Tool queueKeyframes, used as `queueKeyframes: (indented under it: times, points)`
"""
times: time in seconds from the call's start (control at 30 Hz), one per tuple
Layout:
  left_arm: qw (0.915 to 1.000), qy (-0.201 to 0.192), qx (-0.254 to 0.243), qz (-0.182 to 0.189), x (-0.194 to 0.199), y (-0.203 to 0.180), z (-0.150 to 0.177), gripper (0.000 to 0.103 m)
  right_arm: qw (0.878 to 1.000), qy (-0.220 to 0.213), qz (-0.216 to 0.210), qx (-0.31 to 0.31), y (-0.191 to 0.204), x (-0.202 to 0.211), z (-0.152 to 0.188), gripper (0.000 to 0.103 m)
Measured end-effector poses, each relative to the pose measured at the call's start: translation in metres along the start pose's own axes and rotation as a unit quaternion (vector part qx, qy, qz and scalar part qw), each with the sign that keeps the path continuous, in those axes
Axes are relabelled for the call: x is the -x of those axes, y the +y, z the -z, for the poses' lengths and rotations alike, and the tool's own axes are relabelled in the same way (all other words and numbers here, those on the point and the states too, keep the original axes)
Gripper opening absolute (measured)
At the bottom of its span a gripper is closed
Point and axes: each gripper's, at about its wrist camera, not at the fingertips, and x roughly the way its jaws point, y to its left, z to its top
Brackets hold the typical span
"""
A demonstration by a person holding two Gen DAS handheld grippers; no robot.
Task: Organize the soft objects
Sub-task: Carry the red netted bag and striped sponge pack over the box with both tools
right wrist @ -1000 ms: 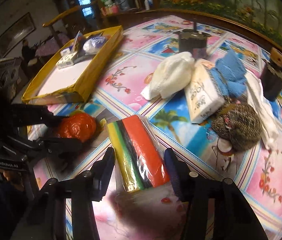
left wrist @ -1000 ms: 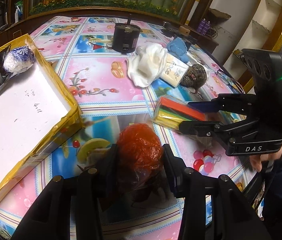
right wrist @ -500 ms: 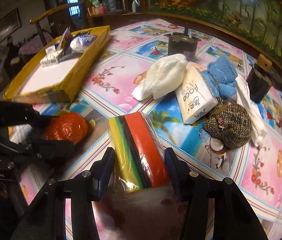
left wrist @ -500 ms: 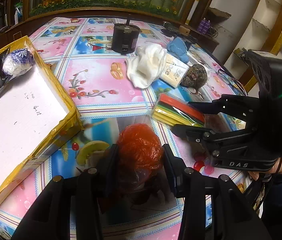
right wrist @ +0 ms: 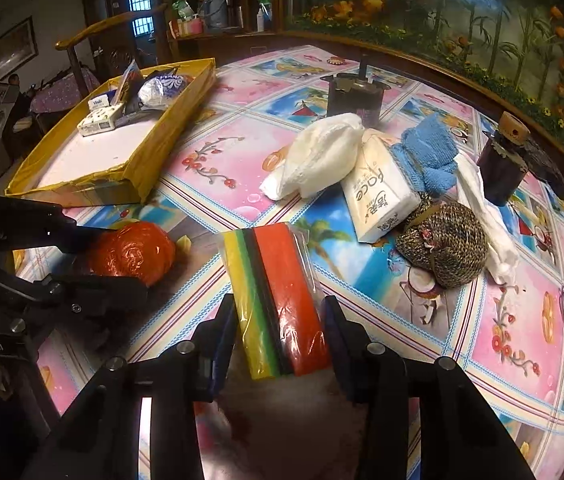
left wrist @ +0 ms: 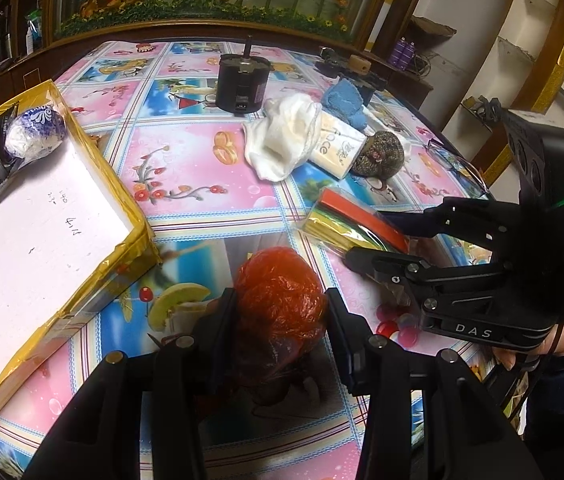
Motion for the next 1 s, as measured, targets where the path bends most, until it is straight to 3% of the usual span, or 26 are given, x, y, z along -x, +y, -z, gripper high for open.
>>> queueKeyframes:
  times: [0.53, 0.8, 1.0]
  points:
    - [0.9975, -0.061, 0.036, -0.005, 0.051, 0.033, -0.015, 0.042, 0.997, -0.061, -0.038, -0.023, 0.017, 0.034, -0.033, 0.046]
    - [0.9912, -0.095, 0.087, -0.033, 0.082, 0.082, -0.018, 0.042, 0.993, -0.072, -0.093, -0.031, 0.045, 0.031, -0.074, 0.046]
    - [0.9828, -0.108, 0.136, -0.062, 0.094, 0.126, -0.017, 0.042, 0.989, -0.065, -0.133, -0.027, 0.085, 0.006, -0.112, 0.046]
